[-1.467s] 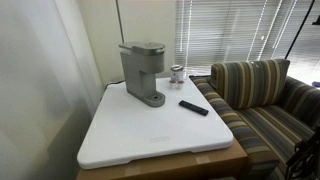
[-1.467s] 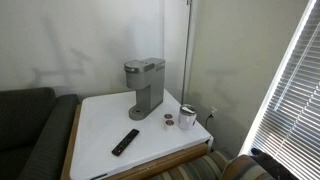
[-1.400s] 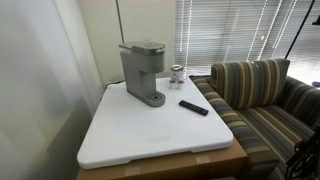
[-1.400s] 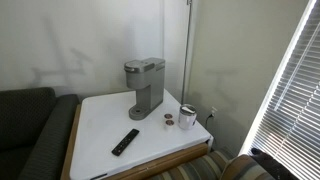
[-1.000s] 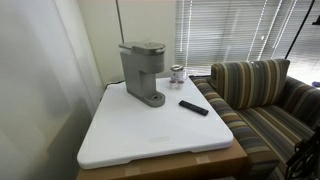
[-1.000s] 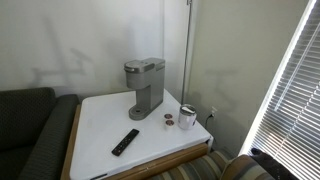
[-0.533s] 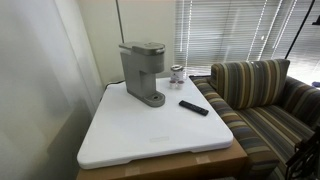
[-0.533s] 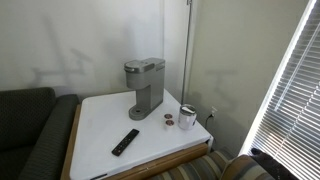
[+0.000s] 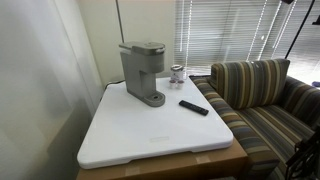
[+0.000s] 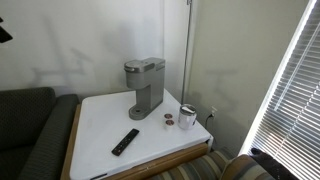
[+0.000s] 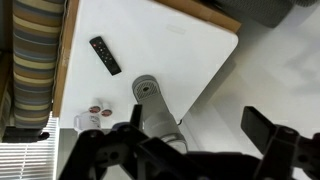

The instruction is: Open the top part of the coffee maker

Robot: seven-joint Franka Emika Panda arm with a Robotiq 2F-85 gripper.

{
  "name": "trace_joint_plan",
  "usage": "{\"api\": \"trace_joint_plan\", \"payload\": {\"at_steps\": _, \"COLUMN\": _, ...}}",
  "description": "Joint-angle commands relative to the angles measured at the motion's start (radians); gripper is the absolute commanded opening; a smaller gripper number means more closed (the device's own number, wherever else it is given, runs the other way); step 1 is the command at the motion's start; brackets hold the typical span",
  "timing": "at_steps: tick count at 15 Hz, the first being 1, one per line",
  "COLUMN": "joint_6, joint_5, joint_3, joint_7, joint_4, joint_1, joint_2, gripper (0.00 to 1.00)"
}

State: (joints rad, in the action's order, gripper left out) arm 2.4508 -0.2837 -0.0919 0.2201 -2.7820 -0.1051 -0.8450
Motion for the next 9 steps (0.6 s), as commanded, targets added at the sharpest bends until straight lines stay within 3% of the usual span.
{"api": "trace_joint_plan", "payload": {"at_steps": 1, "joint_6": 0.029, "joint_5": 0.002, "joint_3": -0.005, "joint_7": 0.022, "joint_4": 0.002, "joint_1": 0.000, "joint_2": 0.027, "gripper": 1.00}}
{"api": "trace_joint_plan", "payload": {"at_steps": 5, "joint_6": 0.066, "joint_5": 0.000, "joint_3": 0.001, "joint_7": 0.020, "joint_4": 0.006, "joint_1": -0.004, "joint_2": 0.078, "gripper": 1.00}}
{"api": "trace_joint_plan", "payload": {"at_steps": 9, "joint_6": 0.125, "joint_5": -0.008, "joint_3": -0.038, "joint_7": 0.110, "joint_4": 0.002, "joint_1": 0.030, "joint_2": 0.192, "gripper": 1.00}}
